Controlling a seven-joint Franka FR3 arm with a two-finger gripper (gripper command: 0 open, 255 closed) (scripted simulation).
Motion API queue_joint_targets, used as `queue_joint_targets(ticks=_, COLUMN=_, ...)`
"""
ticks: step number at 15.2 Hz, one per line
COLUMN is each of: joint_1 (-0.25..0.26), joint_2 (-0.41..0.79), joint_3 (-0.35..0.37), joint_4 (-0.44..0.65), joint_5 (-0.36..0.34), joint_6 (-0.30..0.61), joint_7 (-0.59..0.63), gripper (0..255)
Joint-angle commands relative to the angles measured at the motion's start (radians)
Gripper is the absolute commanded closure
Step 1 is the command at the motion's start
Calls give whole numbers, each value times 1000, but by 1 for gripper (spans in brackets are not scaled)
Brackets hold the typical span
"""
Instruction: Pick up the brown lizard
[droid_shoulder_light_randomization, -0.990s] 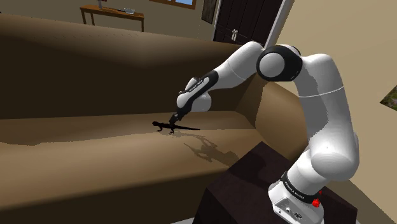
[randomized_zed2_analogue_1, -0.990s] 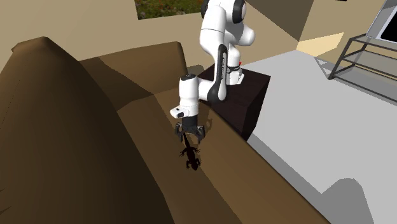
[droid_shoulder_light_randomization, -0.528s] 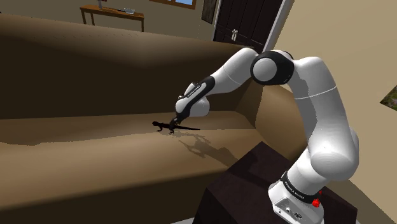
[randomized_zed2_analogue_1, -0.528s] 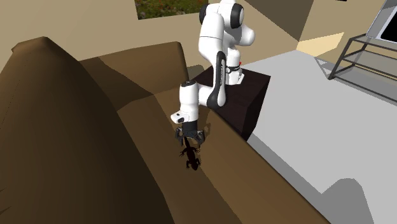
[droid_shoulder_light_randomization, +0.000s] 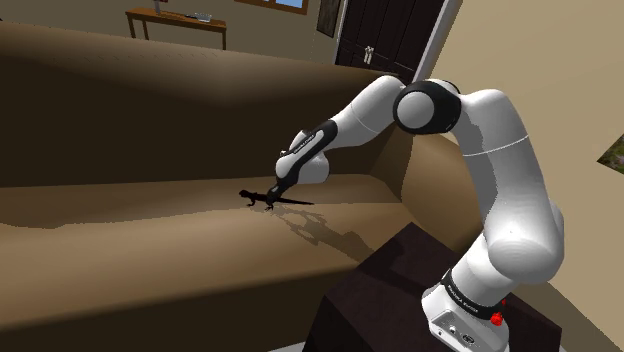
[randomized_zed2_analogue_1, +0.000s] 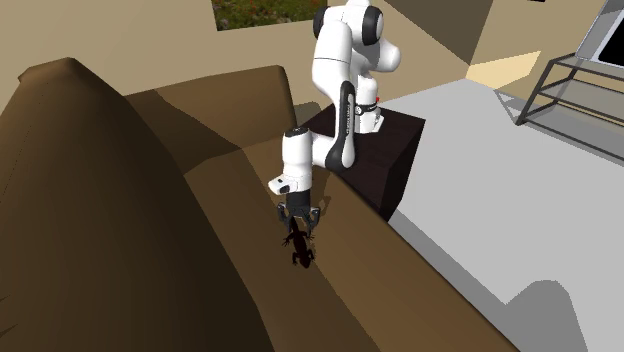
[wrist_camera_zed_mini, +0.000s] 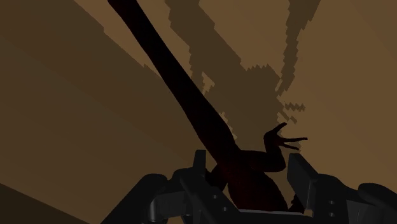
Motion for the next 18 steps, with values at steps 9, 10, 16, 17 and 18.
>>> queue_joint_targets(ticks=9, joint_1=13, joint_2=-84, joint_3=-19, joint_4=-36, joint_5=-7, joint_6=-51, joint_7=19, gripper=255)
queue_joint_targets(ticks=10, joint_1=15, joint_2=-97, joint_3=-21, joint_4=-41, joint_5=-8, joint_6=-59, joint_7=23, gripper=255)
queue_joint_targets(ticks=16, joint_1=27, joint_2=-168, joint_3=-39, joint_4=-63, joint_5=-18, joint_6=-107, joint_7=42, gripper=255)
queue_joint_targets(ticks=17, joint_1=30, joint_2=-179, joint_3=-42, joint_4=-66, joint_5=-20, joint_6=-116, joint_7=46, gripper=255)
queue_joint_targets(ticks=18, joint_1=30, joint_2=-181, joint_3=-42, joint_4=-67, joint_5=-21, joint_6=-117, joint_7=46, gripper=255)
